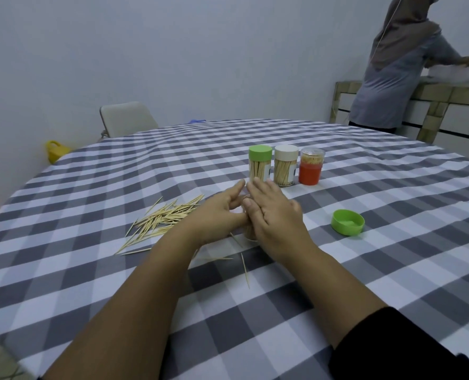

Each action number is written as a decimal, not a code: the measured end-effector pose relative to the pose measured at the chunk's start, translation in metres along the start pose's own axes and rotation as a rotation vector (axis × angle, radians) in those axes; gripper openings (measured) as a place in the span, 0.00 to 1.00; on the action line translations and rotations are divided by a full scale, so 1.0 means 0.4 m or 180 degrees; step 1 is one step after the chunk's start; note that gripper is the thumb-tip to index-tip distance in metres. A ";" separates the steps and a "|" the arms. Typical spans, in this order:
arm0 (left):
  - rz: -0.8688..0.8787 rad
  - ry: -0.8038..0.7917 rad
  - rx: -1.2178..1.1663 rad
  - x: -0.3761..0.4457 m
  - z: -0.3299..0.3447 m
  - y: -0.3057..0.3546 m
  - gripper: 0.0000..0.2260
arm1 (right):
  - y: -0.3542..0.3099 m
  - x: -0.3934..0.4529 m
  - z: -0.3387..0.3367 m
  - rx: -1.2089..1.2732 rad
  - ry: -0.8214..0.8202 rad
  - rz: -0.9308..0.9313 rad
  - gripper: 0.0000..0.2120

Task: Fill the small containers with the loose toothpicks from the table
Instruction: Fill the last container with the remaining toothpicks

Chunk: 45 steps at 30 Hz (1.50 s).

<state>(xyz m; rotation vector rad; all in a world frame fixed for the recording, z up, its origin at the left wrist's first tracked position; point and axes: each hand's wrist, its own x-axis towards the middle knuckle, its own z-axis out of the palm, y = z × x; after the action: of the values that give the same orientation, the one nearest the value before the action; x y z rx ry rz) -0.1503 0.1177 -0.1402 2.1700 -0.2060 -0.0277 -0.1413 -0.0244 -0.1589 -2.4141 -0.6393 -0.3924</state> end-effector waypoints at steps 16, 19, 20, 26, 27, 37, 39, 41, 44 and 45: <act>-0.1140 -0.0866 0.2212 -0.036 -0.015 0.039 0.23 | 0.034 0.004 -0.054 0.1292 -0.0113 0.0806 0.35; -0.1045 -0.0951 0.2231 -0.038 -0.017 0.037 0.19 | 0.043 0.005 -0.065 0.1429 -0.0084 0.0946 0.35; -0.0997 -0.0938 0.2210 -0.039 -0.022 0.035 0.16 | 0.043 0.004 -0.065 0.1431 -0.0086 0.0947 0.35; -0.0820 -0.0567 0.1893 -0.035 -0.061 -0.005 0.02 | 0.030 0.002 -0.046 0.1386 -0.0155 0.0822 0.33; -0.0797 -0.0478 0.1826 -0.033 -0.066 -0.012 0.02 | 0.028 0.002 -0.044 0.1374 -0.0157 0.0800 0.33; -0.0616 -0.0042 0.1741 -0.018 -0.076 -0.033 0.08 | 0.020 -0.003 -0.038 0.1394 -0.0182 0.0732 0.33; -0.0573 0.0008 0.1760 -0.014 -0.070 -0.032 0.08 | 0.020 -0.002 -0.036 0.1375 -0.0176 0.0730 0.33; -0.0549 0.0122 0.1709 -0.012 -0.062 -0.029 0.08 | 0.020 -0.002 -0.036 0.1358 -0.0187 0.0749 0.33; -0.0413 0.0491 0.1643 -0.007 -0.038 -0.024 0.05 | 0.021 -0.005 -0.038 0.1362 -0.0179 0.0734 0.33; -0.0362 0.0598 0.1696 -0.004 -0.028 -0.024 0.09 | 0.021 -0.005 -0.039 0.1365 -0.0165 0.0723 0.33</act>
<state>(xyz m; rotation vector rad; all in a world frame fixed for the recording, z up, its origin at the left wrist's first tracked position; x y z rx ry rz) -0.1495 0.1325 -0.1417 2.6943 0.0252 0.1855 -0.1404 -0.0406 -0.1519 -2.0589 -0.4136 -0.0849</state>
